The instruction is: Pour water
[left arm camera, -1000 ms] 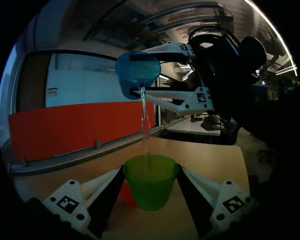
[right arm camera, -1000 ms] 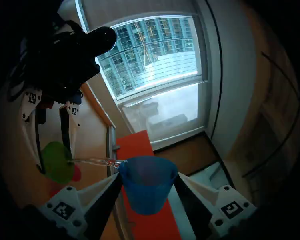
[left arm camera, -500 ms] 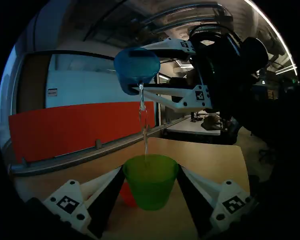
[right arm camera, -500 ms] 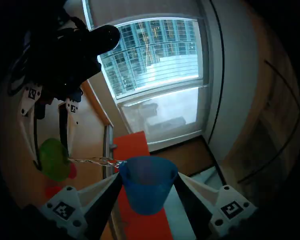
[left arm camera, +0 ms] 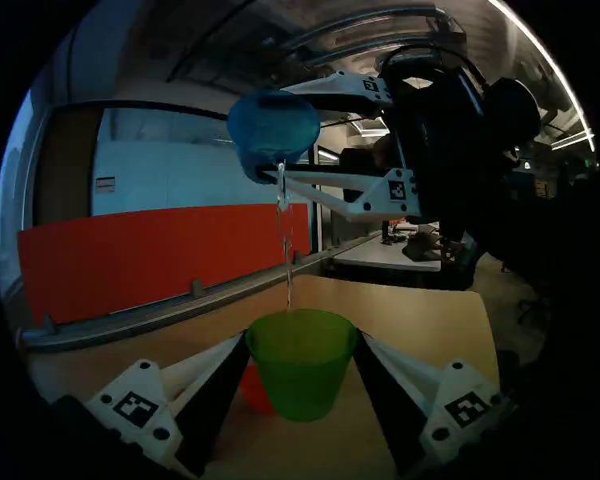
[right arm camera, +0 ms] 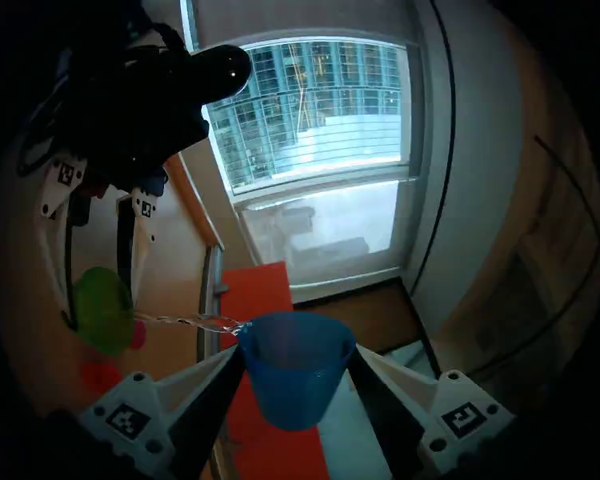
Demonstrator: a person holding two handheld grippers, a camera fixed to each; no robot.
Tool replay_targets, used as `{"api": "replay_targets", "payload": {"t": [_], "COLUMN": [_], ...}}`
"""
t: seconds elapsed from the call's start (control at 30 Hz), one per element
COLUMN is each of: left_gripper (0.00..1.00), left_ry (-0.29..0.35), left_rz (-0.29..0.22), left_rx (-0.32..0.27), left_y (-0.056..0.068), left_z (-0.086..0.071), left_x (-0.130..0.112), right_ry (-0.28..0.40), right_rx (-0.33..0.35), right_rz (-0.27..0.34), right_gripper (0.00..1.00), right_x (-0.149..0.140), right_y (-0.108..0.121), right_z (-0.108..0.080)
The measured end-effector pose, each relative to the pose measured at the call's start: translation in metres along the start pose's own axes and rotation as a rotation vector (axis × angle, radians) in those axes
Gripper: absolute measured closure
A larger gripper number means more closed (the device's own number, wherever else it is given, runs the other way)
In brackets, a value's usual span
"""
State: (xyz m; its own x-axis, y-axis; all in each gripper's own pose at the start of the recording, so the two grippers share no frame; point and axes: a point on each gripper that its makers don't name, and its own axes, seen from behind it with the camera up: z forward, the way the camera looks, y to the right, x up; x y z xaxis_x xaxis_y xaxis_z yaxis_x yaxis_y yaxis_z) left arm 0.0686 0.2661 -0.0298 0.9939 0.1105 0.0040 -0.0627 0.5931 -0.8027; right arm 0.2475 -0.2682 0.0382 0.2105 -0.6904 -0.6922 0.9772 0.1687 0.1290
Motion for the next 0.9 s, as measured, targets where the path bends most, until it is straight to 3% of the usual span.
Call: {"api": "replay_targets", "payload": {"t": [0.9], "left_gripper": [0.11], "left_ry": [0.006], "left_rz": [-0.001], "left_rx": [-0.002], "left_y": [0.0006], "left_z": [0.0028], "left_x": [0.0039], "right_ry": [0.000], "right_rx": [-0.016], "right_rz": [-0.129], "right_gripper": [0.09], "right_x": [0.0054], "right_y": [0.0098], "right_z": [0.0021]}}
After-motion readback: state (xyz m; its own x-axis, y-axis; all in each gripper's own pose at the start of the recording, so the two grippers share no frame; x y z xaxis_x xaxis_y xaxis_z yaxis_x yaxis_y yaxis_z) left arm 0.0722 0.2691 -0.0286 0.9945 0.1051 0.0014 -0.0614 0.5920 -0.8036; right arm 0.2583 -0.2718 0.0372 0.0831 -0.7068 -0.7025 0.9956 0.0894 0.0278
